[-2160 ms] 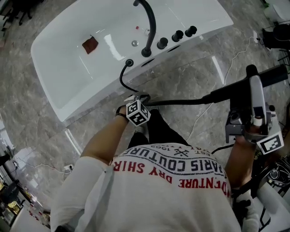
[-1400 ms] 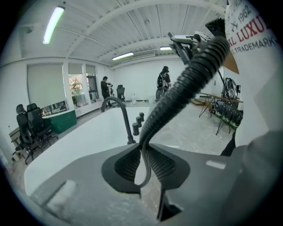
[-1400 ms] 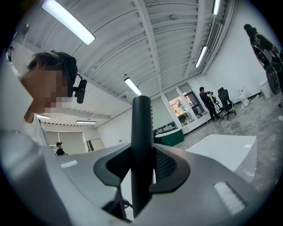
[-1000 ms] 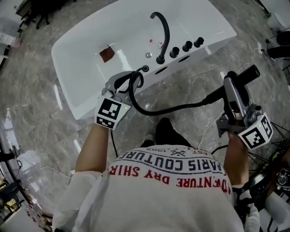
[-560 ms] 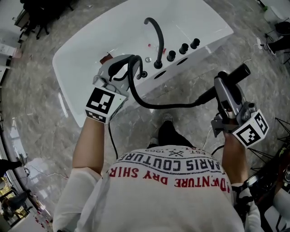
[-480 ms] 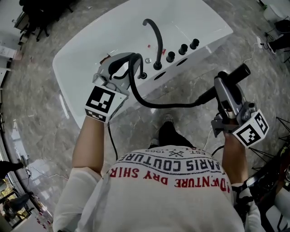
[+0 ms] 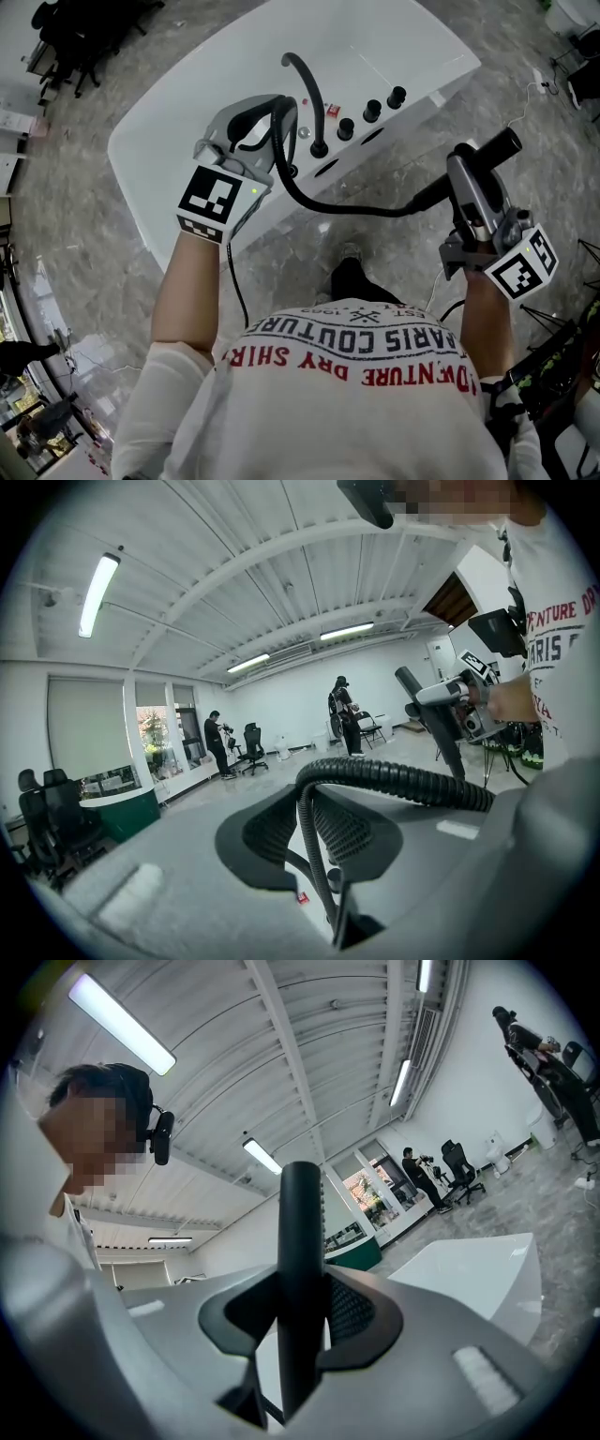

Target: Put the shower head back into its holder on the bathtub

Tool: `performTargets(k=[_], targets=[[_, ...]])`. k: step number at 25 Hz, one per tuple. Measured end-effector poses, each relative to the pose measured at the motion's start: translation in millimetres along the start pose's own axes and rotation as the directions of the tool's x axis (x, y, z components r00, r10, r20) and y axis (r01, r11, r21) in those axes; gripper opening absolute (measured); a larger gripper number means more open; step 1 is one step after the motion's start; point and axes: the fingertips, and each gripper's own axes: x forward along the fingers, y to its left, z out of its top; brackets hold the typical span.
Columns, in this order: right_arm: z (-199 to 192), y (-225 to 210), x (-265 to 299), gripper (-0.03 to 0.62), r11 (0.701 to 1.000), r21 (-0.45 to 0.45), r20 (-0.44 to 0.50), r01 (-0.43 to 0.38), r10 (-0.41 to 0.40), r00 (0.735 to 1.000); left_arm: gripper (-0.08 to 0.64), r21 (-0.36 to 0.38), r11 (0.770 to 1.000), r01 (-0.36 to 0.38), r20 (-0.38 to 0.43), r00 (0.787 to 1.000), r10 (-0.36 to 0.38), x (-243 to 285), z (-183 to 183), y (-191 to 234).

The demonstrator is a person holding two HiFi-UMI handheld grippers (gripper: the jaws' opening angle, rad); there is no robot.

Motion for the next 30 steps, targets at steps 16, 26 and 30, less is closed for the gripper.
performTargets(k=[16,26,30], targets=[[18,-71,49,0.123,0.999,0.012,-0.041,-0.052,0.052,0.998,0.058,-0.116,0.991,-0.068,-0.055,0.997,0.062,57,-31,30],[2,-70,74,0.123,0.998,0.007,-0.104,-0.063,0.063,0.993,0.058,-0.228,0.96,-0.16,-0.112,0.984,0.137,39,-94,46],[-3,-63,79,0.123,0.998,0.007,-0.114,-0.055,0.055,0.992,0.058,-0.242,0.959,-0.147,-0.146,0.983,0.114,35,-116,42]])
